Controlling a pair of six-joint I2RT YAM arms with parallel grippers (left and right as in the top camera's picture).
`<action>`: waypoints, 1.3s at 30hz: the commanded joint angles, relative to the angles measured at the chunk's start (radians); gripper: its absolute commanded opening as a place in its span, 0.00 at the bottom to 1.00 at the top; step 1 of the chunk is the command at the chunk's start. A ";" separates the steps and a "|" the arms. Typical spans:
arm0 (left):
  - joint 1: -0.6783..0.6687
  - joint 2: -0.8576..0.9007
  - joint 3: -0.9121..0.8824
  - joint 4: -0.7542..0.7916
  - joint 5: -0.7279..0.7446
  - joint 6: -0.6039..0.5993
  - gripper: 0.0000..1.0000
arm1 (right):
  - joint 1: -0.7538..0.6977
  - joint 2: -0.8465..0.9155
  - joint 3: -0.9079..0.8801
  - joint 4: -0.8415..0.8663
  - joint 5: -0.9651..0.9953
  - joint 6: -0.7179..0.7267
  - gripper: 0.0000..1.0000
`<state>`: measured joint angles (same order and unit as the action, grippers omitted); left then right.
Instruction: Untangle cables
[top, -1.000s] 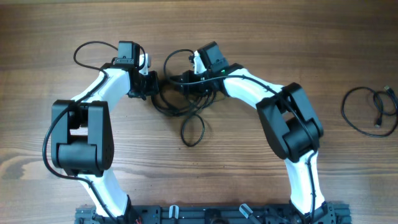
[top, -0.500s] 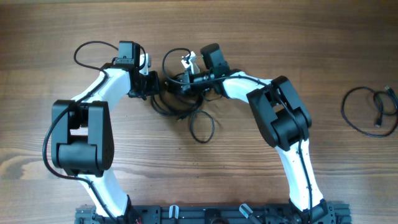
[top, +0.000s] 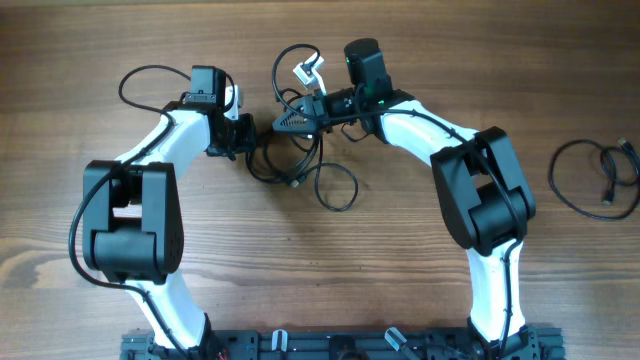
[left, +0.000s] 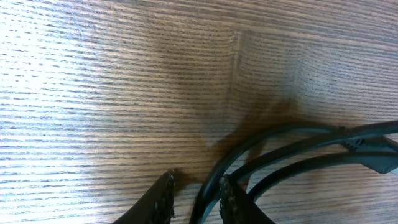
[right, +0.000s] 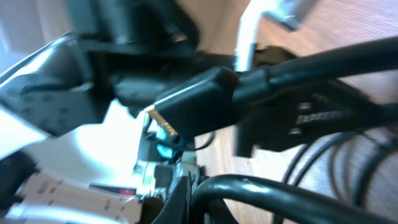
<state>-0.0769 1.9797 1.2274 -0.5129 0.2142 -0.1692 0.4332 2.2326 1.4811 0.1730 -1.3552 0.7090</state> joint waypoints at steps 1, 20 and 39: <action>0.000 0.033 -0.012 0.005 -0.033 0.002 0.27 | -0.036 -0.032 -0.002 0.080 -0.190 0.135 0.05; 0.000 0.033 -0.012 0.006 -0.033 0.002 0.28 | -0.301 -0.140 -0.005 1.481 -0.259 1.362 0.04; -0.046 0.011 -0.010 -0.001 0.728 0.454 0.73 | -0.168 -0.140 -0.075 1.482 -0.156 1.363 0.04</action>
<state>-0.0933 1.9804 1.2293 -0.5228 0.8536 0.1928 0.2337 2.1078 1.4086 1.5795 -1.5475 2.0644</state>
